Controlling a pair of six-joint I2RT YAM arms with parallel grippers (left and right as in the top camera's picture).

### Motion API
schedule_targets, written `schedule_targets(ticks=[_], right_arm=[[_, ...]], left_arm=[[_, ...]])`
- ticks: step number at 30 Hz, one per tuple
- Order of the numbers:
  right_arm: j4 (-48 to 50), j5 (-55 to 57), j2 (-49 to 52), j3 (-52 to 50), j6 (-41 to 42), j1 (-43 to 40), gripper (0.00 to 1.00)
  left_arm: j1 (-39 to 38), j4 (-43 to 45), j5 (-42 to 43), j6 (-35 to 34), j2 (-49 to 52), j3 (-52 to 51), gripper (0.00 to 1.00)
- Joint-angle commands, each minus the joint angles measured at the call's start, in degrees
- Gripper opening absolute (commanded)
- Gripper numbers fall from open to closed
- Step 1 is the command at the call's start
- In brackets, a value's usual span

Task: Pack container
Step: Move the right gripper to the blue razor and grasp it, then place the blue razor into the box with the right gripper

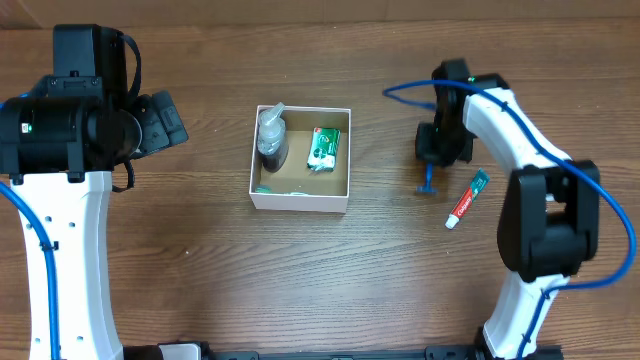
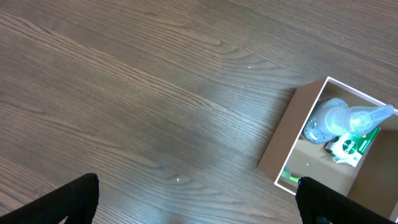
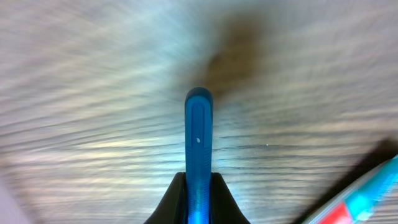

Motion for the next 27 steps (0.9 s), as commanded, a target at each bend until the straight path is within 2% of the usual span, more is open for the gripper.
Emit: schedule_targets(ticks=[1,5,9,13,19,24,25,27], right_arm=[[1.7,0.1,-12.2,5.6,-4.2,5.4,0.04],[7.5,0.1,-17.6,6.4,1.3,15.0,0.04],[11.7,1.7,-15.4,6.4,7.7,23.1,0.04],[12.8,2.2,-10.6,6.4,12.9,25.1,0.04],[12.8,1.1,-1.9,6.4,12.8,25.3,0.07],[13.5,1.1,-1.2,6.9,9.9,25.3,0.38],[13.0,1.6,-2.3,7.9,9.5,25.3,0.57],[11.3,3.5,-4.2,9.9,9.5,25.1,0.60]], left_arm=[[0.3,0.3,0.3,1.1,0.2,0.1,1.00],[0.3,0.3,0.3,1.1,0.2,0.1,1.00],[0.3,0.3,0.3,1.1,0.2,0.1,1.00],[0.3,0.3,0.3,1.1,0.2,0.1,1.00],[0.3,0.3,0.3,1.1,0.2,0.1,1.00],[0.3,0.3,0.3,1.1,0.2,0.1,1.00],[0.3,0.3,0.3,1.1,0.2,0.1,1.00],[0.3,0.3,0.3,1.1,0.2,0.1,1.00]])
